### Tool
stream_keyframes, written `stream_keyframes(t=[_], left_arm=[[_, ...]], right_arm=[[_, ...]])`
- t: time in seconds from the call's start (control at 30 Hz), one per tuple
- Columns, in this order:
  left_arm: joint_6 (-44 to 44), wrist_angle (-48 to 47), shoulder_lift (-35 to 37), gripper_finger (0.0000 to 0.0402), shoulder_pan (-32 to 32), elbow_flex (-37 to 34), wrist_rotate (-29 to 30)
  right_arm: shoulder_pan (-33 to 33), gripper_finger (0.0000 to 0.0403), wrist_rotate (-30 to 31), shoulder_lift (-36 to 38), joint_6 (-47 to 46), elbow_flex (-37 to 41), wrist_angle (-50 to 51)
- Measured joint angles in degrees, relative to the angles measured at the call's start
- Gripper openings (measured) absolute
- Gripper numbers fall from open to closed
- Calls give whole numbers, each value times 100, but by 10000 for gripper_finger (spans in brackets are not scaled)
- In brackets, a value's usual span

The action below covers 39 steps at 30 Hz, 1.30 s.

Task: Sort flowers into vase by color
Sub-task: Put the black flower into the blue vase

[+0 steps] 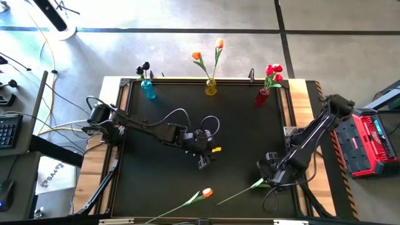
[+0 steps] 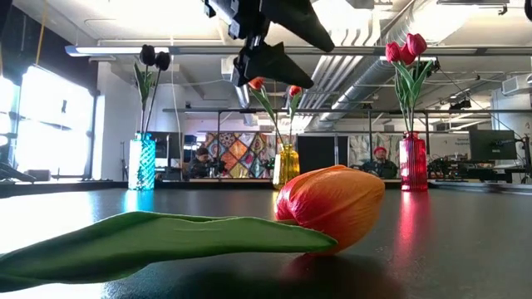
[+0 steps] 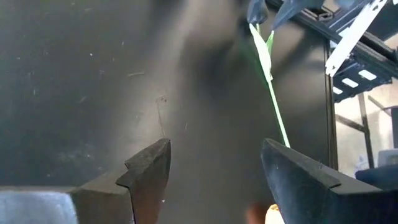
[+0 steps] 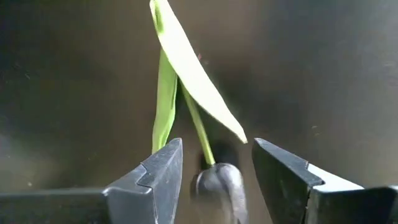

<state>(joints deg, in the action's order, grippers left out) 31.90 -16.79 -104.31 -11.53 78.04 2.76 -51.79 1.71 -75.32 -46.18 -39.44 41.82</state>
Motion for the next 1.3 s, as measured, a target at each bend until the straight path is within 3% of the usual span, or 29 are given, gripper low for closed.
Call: stream_keyframes(t=[0.3,0.5,0.57,0.63,0.87,1.07,1.3], left_arm=[[116,-8,0,236,0,0,0],[255,-10,0,236,-2,0,-10],[254,9,0,236,-7,0,-74],[254,38,0,236,-7,0,-129],[-104,565,0,236,-31,0,-559],[-799,1202,9,236,-199,4,-1025],[-857,1203,11,236,-394,7,-1090]], right_arm=[[0,165,-253,-728,-25,0,-408],[3,71,-296,-782,-181,-6,-414],[7,28,-490,-782,-174,-67,-404],[56,8,-686,-782,-125,-195,-371],[543,5,-1279,-782,140,-1037,-69],[1428,3,-1254,-777,285,-1905,797],[2373,1,-1252,-775,942,-2771,1444]])
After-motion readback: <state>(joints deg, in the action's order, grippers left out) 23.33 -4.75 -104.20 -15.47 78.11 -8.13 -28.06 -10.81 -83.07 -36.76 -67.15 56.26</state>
